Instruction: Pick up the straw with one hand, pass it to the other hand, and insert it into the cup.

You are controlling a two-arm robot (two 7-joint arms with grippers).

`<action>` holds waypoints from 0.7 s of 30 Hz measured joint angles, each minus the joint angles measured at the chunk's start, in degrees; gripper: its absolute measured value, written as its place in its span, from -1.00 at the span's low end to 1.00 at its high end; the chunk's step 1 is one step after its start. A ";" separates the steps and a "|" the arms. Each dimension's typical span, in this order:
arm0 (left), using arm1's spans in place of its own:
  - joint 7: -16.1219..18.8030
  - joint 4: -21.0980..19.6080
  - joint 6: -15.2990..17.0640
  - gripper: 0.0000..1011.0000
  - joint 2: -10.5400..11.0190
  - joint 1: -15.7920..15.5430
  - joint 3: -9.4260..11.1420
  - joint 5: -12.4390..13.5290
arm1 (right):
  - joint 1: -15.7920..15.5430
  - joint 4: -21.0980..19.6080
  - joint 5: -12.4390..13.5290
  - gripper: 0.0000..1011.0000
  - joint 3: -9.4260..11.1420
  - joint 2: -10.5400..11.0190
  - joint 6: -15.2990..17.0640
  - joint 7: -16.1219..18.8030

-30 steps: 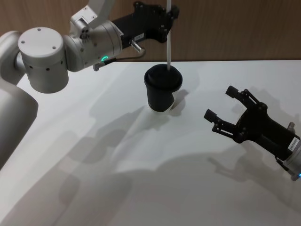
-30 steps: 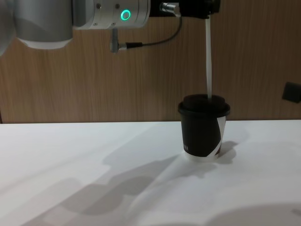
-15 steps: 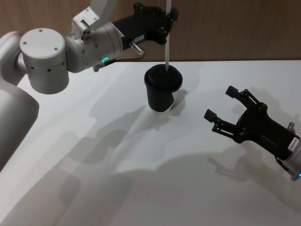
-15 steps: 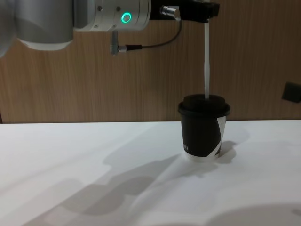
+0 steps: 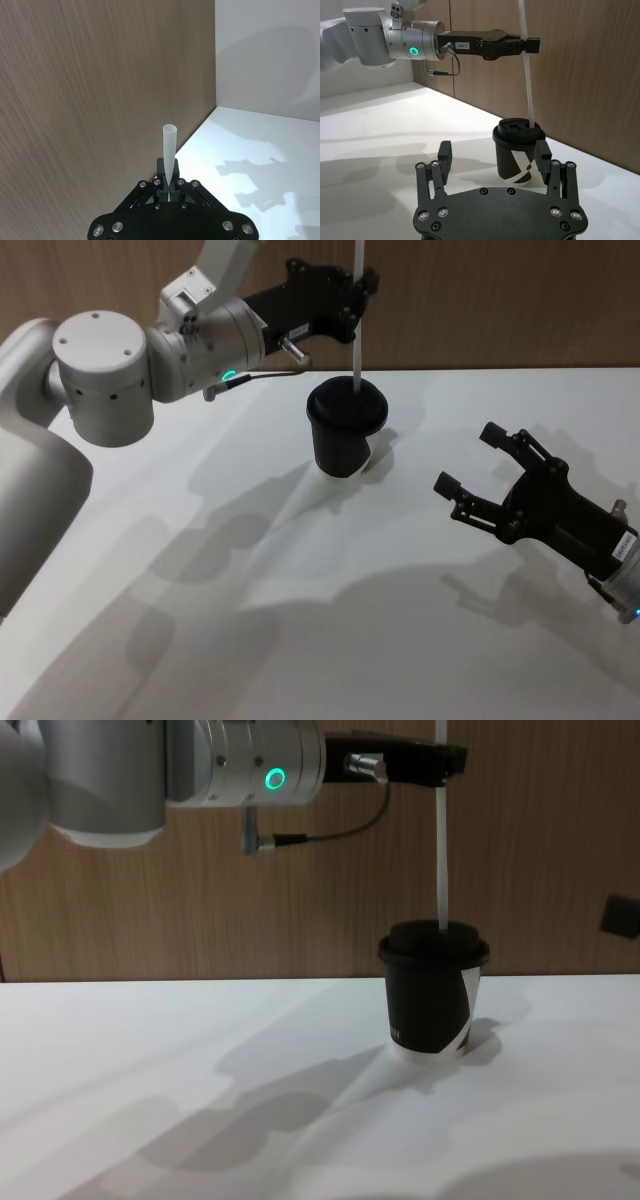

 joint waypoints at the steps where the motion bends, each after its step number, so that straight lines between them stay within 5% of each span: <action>1: 0.00 0.12 -0.05 -0.97 -0.05 0.02 -0.01 0.00 | 0.00 0.00 0.00 0.98 0.00 0.00 0.00 0.00; 21: 0.51 1.92 -0.94 -0.97 -0.78 1.23 -0.41 0.66 | 0.00 0.00 0.00 0.98 0.00 0.00 0.00 0.00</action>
